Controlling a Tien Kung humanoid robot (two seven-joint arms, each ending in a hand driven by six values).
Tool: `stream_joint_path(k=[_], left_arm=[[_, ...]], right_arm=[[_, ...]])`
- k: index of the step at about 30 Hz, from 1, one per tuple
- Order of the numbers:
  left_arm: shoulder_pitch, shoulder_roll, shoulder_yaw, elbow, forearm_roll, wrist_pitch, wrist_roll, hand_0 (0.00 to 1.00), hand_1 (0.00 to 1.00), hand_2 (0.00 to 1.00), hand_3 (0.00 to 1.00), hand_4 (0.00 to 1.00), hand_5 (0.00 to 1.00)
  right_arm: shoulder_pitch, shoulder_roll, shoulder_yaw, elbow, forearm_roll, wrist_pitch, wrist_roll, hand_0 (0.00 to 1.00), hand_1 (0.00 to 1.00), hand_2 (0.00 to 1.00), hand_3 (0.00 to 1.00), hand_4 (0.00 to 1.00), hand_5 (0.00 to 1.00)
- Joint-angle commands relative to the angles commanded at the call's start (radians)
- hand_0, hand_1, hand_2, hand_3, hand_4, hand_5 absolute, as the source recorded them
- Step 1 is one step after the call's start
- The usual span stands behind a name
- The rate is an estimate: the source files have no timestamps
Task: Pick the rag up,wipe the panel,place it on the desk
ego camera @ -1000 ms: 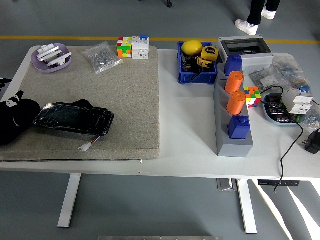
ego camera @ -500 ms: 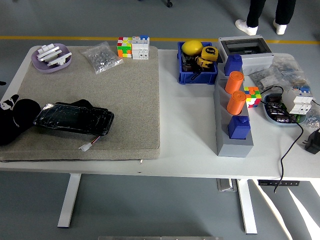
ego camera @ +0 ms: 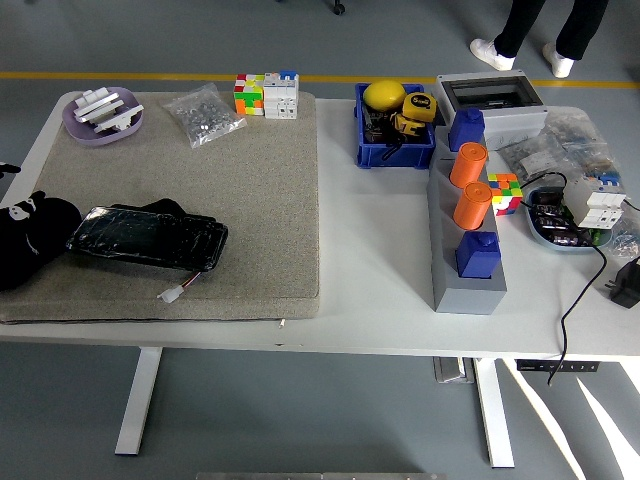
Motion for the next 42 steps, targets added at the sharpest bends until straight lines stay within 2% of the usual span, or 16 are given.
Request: stream_joint_path(k=[12, 13, 18, 19, 24, 25, 30, 31, 36, 37, 42], left_arm=[[-0.008, -0.001, 0.002, 0.006, 0.001, 0.002, 0.001, 0.709, 0.739, 0.734, 0.613, 0.842, 0.307], [-0.009, -0.001, 0.003, 0.007, 0.001, 0.002, 0.001, 0.709, 0.741, 0.736, 0.612, 0.843, 0.309], [-0.011, -0.004, 0.006, 0.009, 0.008, 0.002, 0.007, 0.709, 0.741, 0.736, 0.612, 0.843, 0.309], [-0.011, -0.005, 0.006, 0.009, 0.010, 0.001, 0.008, 0.713, 0.742, 0.737, 0.613, 0.842, 0.309], [-0.011, -0.005, 0.004, 0.011, 0.011, 0.000, 0.009, 0.713, 0.742, 0.737, 0.613, 0.842, 0.309], [-0.012, -0.004, 0.004, 0.011, 0.011, 0.000, 0.008, 0.713, 0.742, 0.736, 0.613, 0.842, 0.309], [-0.014, -0.001, 0.000, 0.016, 0.012, -0.001, 0.009, 0.713, 0.742, 0.736, 0.613, 0.842, 0.309], [-0.014, -0.001, -0.001, 0.017, 0.012, -0.002, 0.009, 0.713, 0.743, 0.738, 0.612, 0.842, 0.309], [-0.011, -0.004, -0.002, 0.018, 0.014, -0.001, 0.010, 0.713, 0.743, 0.738, 0.612, 0.842, 0.309], [-0.011, -0.005, -0.002, 0.018, 0.014, -0.001, 0.009, 0.713, 0.743, 0.739, 0.611, 0.841, 0.309], [-0.010, -0.006, -0.002, 0.018, 0.014, -0.002, 0.009, 0.713, 0.743, 0.739, 0.611, 0.841, 0.309]], right_arm=[[-0.001, 0.011, 0.040, 0.000, -0.030, 0.006, 0.003, 0.735, 0.647, 0.677, 0.630, 0.998, 0.528], [-0.001, 0.011, 0.042, 0.000, -0.031, 0.006, 0.004, 0.736, 0.648, 0.676, 0.583, 0.997, 0.525], [-0.002, 0.014, 0.046, 0.000, -0.038, 0.006, 0.002, 0.736, 0.648, 0.676, 0.583, 0.997, 0.525], [-0.002, 0.015, 0.047, 0.000, -0.041, 0.007, 0.001, 0.735, 0.648, 0.676, 0.539, 0.888, 0.414], [-0.002, 0.014, 0.047, 0.000, -0.043, 0.010, -0.001, 0.735, 0.648, 0.676, 0.539, 0.888, 0.414], [-0.002, 0.015, 0.047, 0.000, -0.042, 0.009, -0.001, 0.736, 0.649, 0.666, 0.542, 0.820, 0.342], [-0.001, 0.016, 0.042, 0.000, -0.028, -0.001, 0.004, 0.736, 0.649, 0.666, 0.542, 0.820, 0.342], [-0.001, 0.017, 0.043, 0.000, -0.028, -0.003, 0.005, 0.736, 0.649, 0.682, 0.601, 0.878, 0.384], [-0.001, 0.016, 0.050, 0.000, -0.039, 0.003, 0.003, 0.736, 0.649, 0.682, 0.601, 0.878, 0.384], [-0.001, 0.016, 0.050, 0.000, -0.045, 0.008, 0.000, 0.736, 0.649, 0.684, 0.552, 0.897, 0.403], [-0.001, 0.018, 0.054, 0.000, -0.050, 0.010, -0.002, 0.736, 0.649, 0.684, 0.552, 0.897, 0.403]])
